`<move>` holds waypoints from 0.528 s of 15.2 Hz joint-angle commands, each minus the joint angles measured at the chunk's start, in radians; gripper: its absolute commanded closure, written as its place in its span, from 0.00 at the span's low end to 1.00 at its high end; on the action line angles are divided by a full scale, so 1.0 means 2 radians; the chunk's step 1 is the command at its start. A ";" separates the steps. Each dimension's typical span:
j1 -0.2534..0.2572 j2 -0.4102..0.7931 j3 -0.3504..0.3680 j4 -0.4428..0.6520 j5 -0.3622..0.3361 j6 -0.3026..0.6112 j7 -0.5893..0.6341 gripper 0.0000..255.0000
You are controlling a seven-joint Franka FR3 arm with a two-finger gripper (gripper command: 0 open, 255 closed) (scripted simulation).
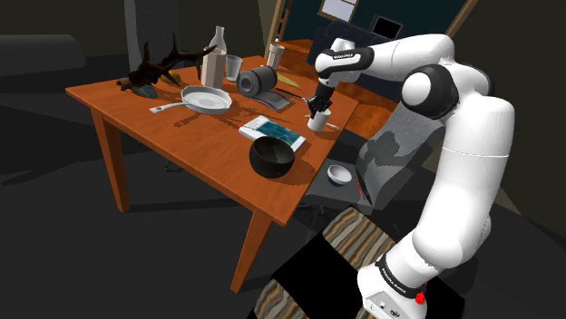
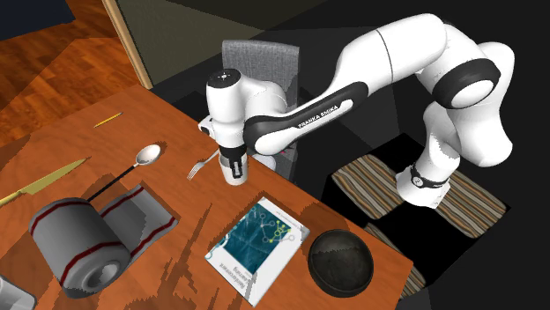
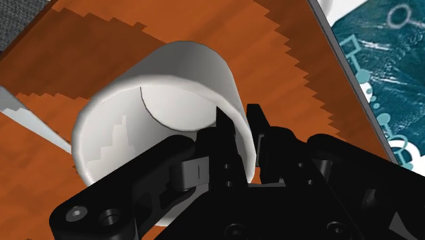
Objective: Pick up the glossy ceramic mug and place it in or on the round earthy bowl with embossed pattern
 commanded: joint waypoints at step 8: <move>0.001 -0.017 -0.003 0.036 -0.005 -0.053 0.003 1.00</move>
